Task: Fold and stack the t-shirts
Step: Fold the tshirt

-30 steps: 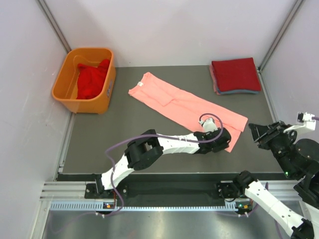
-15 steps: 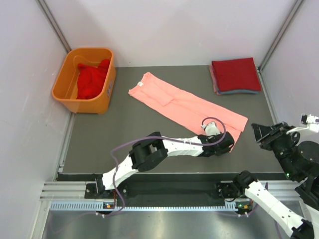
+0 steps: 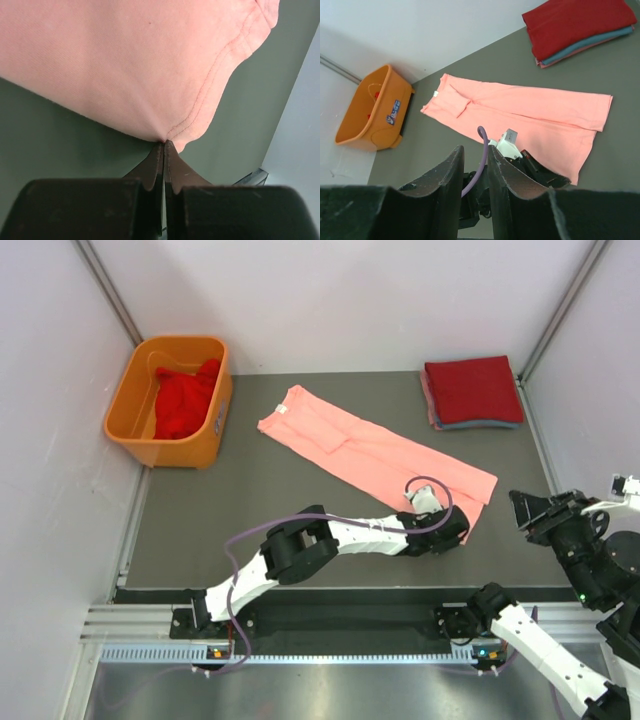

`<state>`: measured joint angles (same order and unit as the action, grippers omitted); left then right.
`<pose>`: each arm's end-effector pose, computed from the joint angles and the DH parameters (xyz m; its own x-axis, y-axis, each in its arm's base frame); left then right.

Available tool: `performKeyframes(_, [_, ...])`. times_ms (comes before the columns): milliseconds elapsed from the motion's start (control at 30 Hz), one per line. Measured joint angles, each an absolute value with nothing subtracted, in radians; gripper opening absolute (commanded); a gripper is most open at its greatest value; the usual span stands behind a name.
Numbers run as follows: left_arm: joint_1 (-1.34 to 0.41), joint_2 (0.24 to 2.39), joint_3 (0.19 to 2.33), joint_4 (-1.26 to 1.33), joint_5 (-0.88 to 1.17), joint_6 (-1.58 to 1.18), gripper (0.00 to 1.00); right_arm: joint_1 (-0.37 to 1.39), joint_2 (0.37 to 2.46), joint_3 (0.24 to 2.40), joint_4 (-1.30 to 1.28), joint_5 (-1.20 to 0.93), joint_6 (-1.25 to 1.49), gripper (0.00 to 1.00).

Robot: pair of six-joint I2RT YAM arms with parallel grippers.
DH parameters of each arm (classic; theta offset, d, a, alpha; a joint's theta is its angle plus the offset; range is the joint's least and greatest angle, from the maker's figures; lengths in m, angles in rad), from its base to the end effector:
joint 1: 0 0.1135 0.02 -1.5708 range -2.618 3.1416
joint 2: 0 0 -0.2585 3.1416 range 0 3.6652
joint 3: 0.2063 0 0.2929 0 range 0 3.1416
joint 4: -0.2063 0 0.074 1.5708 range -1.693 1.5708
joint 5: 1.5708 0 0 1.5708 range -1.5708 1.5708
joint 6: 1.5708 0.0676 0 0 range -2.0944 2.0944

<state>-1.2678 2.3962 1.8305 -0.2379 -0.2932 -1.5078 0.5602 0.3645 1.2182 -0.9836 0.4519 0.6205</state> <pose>0.1918 -0.5482 0.0860 -0.8657 -0.4329 -0.2513 -0.1606 0.7157 -0.6796 0.0626 0.0044 0.4437 -0.1539 0.5209 -0.8396 -0.0267 0.8472 0.5305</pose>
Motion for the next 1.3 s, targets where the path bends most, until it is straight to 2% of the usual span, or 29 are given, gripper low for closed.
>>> performKeyframes(467, [-1.286, 2.27, 1.592, -0.104, -0.279, -1.435, 0.0, 0.561, 0.36, 1.219, -0.99, 0.453, 0.622, 0.27])
performKeyframes(1000, [-1.319, 2.069, 1.335, -0.157, -0.318, -1.383, 0.0, 0.561, 0.372, 1.167, -0.973, 0.44, 0.629, 0.28])
performKeyframes(1300, [-1.354, 1.833, 1.055, -0.228, -0.332, -1.399, 0.0, 0.561, 0.416, 1.139, -0.963, 0.407, 0.627, 0.28])
